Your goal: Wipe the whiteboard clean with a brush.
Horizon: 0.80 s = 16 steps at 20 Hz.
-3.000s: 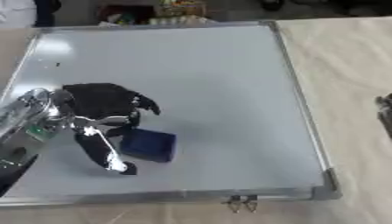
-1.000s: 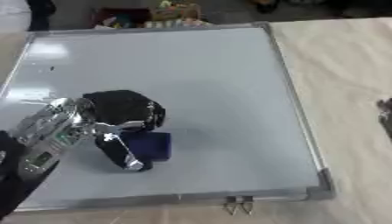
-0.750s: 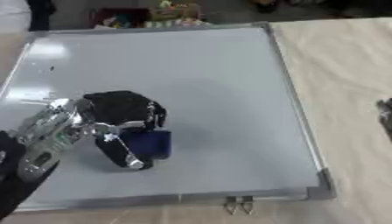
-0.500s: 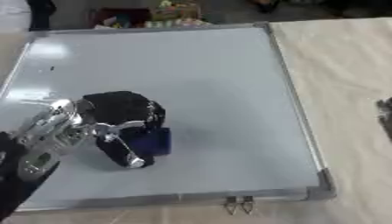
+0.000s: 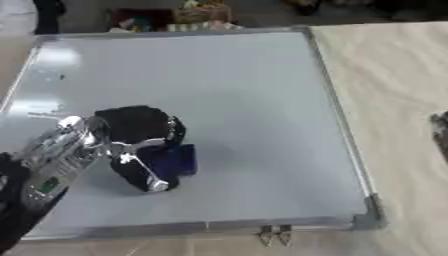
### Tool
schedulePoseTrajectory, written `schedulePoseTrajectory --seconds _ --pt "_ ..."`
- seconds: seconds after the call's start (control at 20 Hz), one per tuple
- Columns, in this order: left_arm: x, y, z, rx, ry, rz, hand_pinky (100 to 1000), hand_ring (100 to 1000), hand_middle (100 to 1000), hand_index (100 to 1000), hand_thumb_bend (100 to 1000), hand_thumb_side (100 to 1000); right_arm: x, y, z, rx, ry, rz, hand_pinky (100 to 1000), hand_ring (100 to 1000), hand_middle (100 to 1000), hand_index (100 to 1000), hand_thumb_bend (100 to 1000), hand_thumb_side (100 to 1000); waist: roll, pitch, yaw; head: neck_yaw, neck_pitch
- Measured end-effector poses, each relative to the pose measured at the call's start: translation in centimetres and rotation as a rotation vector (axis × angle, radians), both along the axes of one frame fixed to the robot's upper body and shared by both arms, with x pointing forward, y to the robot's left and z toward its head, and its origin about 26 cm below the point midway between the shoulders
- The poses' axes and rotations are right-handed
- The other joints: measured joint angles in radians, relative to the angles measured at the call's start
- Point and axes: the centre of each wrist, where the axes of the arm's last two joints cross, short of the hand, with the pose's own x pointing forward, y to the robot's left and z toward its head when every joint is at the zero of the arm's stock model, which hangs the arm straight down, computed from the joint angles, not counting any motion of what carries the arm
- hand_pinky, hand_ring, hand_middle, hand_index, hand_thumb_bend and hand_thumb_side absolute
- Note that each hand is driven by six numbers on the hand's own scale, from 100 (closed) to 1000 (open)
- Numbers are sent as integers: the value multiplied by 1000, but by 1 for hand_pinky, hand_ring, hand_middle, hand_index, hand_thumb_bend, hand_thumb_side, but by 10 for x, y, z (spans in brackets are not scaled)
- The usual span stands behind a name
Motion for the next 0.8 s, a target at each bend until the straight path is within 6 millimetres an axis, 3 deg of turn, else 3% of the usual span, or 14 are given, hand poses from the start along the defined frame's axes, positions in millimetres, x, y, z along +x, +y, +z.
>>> schedulePoseTrajectory --seconds 0.8 --pt "-3 7 6 -47 -28 36 394 511 500 155 281 362 0 -1 -2 -1 8 0 836 814 826 886 100 1000 -5 -7 7 2 0"
